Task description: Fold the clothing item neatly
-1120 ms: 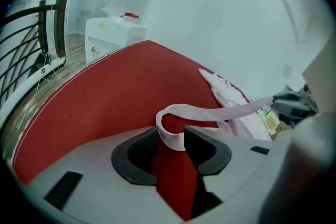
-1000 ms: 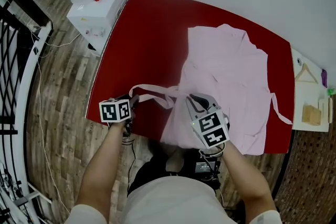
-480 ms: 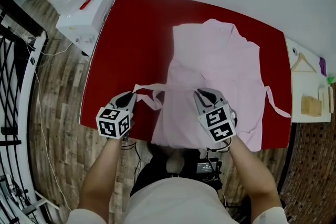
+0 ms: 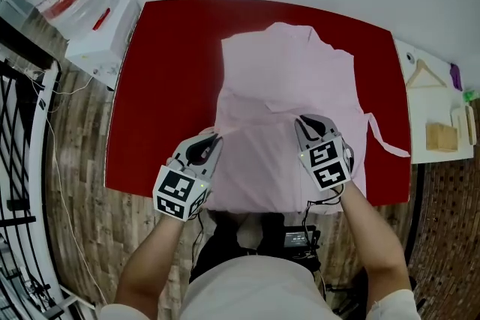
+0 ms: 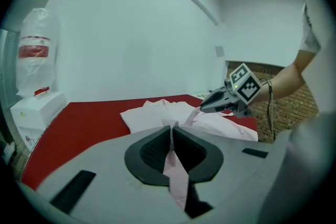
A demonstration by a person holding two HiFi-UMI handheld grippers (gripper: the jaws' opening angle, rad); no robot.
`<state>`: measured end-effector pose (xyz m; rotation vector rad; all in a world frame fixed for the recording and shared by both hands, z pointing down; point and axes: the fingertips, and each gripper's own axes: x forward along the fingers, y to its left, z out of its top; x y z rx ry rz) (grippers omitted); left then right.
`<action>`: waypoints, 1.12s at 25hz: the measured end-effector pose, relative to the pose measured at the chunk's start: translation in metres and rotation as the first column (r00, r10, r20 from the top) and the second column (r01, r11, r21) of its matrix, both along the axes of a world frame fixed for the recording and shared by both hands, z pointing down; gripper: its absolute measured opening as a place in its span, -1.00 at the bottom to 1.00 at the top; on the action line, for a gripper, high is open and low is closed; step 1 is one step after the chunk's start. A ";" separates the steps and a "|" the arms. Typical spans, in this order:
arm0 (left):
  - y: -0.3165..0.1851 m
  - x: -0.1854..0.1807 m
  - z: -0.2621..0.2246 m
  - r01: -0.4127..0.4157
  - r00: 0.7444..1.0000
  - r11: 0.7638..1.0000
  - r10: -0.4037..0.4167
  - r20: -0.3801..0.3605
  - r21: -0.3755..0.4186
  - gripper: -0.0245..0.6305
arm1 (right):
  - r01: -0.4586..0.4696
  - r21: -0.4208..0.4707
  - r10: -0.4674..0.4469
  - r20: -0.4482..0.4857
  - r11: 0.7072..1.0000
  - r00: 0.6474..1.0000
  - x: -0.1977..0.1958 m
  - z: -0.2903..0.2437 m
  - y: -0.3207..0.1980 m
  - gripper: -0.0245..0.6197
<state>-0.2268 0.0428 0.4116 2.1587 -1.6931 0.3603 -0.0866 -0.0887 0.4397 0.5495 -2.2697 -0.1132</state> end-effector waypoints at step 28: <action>-0.039 0.216 0.122 -0.298 0.938 0.894 0.339 0.072 -0.334 -0.86 | -0.234 -0.065 0.227 -0.104 0.970 0.968 0.143 0.098 -0.159 -0.78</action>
